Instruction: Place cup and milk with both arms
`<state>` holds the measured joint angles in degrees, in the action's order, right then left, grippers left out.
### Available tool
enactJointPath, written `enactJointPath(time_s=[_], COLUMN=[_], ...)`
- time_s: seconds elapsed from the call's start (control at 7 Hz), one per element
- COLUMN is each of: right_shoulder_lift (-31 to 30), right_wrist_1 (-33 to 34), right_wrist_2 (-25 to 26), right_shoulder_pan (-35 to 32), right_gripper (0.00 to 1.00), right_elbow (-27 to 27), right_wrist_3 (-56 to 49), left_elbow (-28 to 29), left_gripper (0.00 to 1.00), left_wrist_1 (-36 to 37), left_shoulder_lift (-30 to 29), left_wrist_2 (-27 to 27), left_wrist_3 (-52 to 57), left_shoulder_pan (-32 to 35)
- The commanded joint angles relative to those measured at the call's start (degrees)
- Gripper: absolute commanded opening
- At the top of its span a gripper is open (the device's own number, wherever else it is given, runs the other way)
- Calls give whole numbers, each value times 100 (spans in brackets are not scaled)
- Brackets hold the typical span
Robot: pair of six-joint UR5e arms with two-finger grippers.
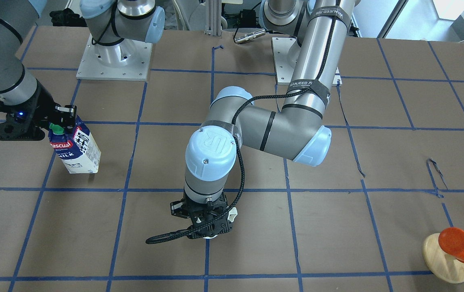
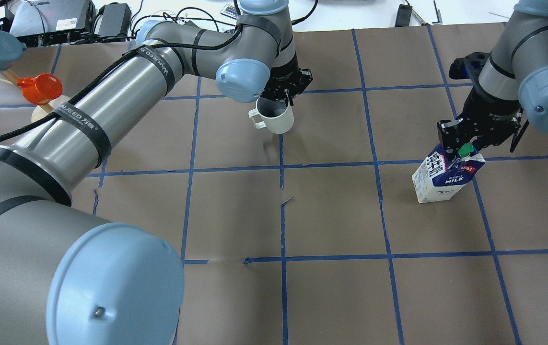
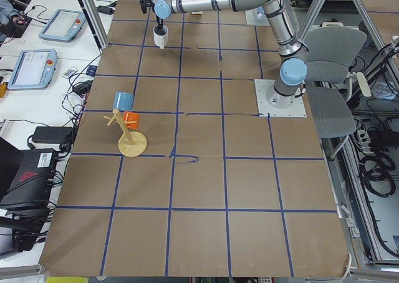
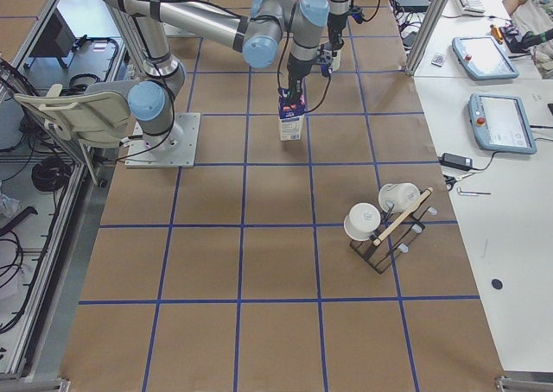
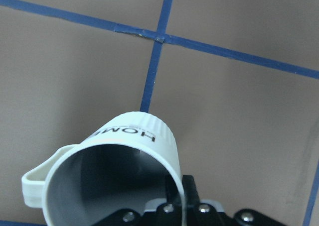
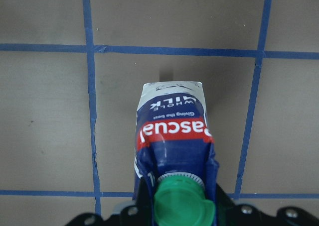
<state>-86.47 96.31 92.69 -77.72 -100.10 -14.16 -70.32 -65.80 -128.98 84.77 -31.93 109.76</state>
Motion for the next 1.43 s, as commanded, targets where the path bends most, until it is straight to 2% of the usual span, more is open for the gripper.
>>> enactJointPath(time_s=[0.0, 0.14, 0.29, 0.57, 0.71, 1.0, 1.14, 1.29], right_shoulder_lift=[321, 515, 630, 928, 1130, 1569, 1780, 1991], right_wrist_1=[-278, -288, -305, -314, -314, -375, -376, -367], right_wrist_2=[-111, -146, -338, -392, -401, -401, -471, -558], right_shoulder_pan=[-15, -50, -111, -417, -628, -1024, -1209, -1393], right_gripper=[11, 11, 11, 11, 12, 12, 12, 12], right_elbow=[612, 797, 964, 1281, 1578, 2141, 2387, 2555], right_wrist_3=[36, 141, 386, 808, 1054, 1564, 1853, 2073], left_elbow=[-17, 18, 18, 71, -42, -165, -445, -970], left_gripper=[37, 89, 100, 100, 100, 100, 100, 100], left_wrist_1=[-21, -21, -29, -108, -648, -1869, -2153, -2191], left_shoulder_lift=[-66, -31, 65, 363, 756, 1591, 2100, 2636], left_wrist_2=[57, 57, 65, 48, 57, -22, -5, 4], left_wrist_3=[-7, -15, -15, 237, 970, 1659, 2081, 2259], left_shoulder_pan=[89, 90, 90, -198, -418, -884, -1060, -1236])
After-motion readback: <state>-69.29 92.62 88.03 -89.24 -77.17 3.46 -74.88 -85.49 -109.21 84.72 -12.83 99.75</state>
